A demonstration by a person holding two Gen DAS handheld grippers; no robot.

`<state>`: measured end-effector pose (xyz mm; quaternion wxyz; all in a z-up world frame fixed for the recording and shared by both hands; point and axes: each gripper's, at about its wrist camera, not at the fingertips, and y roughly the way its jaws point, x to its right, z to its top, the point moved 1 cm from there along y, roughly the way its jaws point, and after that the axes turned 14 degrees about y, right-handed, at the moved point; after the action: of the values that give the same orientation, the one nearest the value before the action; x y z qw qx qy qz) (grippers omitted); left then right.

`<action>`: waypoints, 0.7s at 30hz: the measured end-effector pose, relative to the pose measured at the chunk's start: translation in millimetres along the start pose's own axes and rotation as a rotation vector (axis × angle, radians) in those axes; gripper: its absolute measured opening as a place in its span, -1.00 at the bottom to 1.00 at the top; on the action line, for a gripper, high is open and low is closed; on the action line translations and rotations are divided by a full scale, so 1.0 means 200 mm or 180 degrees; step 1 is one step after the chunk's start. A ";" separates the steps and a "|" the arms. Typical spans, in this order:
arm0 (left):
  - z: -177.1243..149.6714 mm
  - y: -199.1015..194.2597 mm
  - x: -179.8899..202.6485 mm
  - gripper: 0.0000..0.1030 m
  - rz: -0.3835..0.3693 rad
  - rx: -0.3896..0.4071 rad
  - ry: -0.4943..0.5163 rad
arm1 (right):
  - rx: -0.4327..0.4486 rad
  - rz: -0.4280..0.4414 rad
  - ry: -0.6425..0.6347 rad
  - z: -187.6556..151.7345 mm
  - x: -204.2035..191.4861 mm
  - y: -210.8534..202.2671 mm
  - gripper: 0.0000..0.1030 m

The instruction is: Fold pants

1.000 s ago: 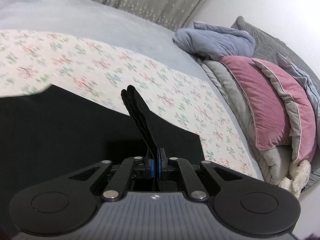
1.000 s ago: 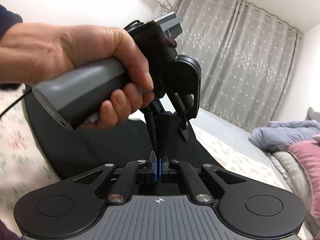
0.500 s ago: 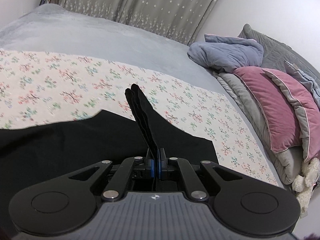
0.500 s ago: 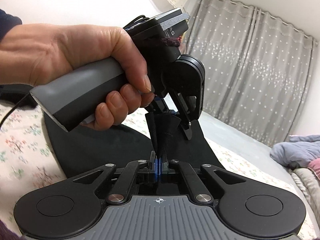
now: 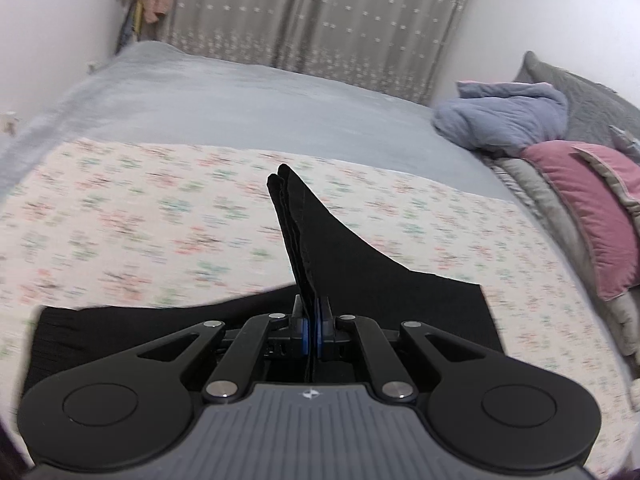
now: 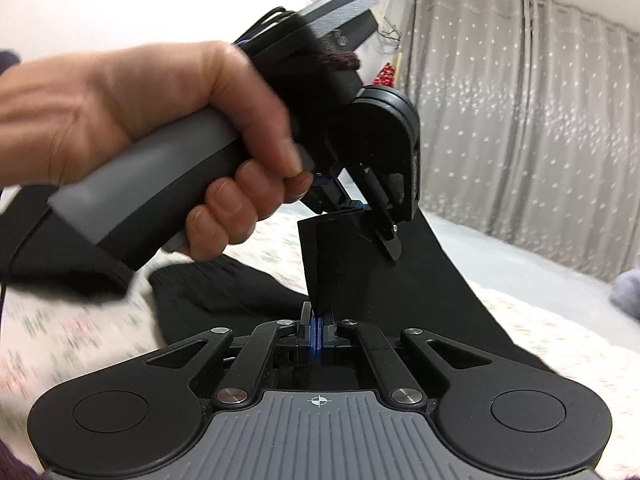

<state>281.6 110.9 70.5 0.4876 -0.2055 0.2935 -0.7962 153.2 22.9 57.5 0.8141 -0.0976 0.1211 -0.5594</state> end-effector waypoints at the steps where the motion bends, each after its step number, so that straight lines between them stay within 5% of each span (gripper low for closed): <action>1: -0.01 -0.01 -0.06 -0.99 0.0048 0.0000 -0.0004 | -0.0007 0.0042 0.0008 0.01 -0.03 0.04 -1.00; 12: -0.18 0.10 -0.49 -0.99 0.0329 -0.0199 0.0079 | -0.0384 0.0231 -0.0128 -0.06 -0.44 0.44 -1.00; 21: -0.32 0.14 -0.75 -0.99 0.0531 -0.0412 -0.0018 | -0.0606 0.0442 -0.0168 -0.15 -0.59 0.61 -1.00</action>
<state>326.3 252.0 -2.3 0.5387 -0.2137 0.3590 -0.7316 210.9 175.7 3.1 0.8409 -0.1806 0.1586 -0.4849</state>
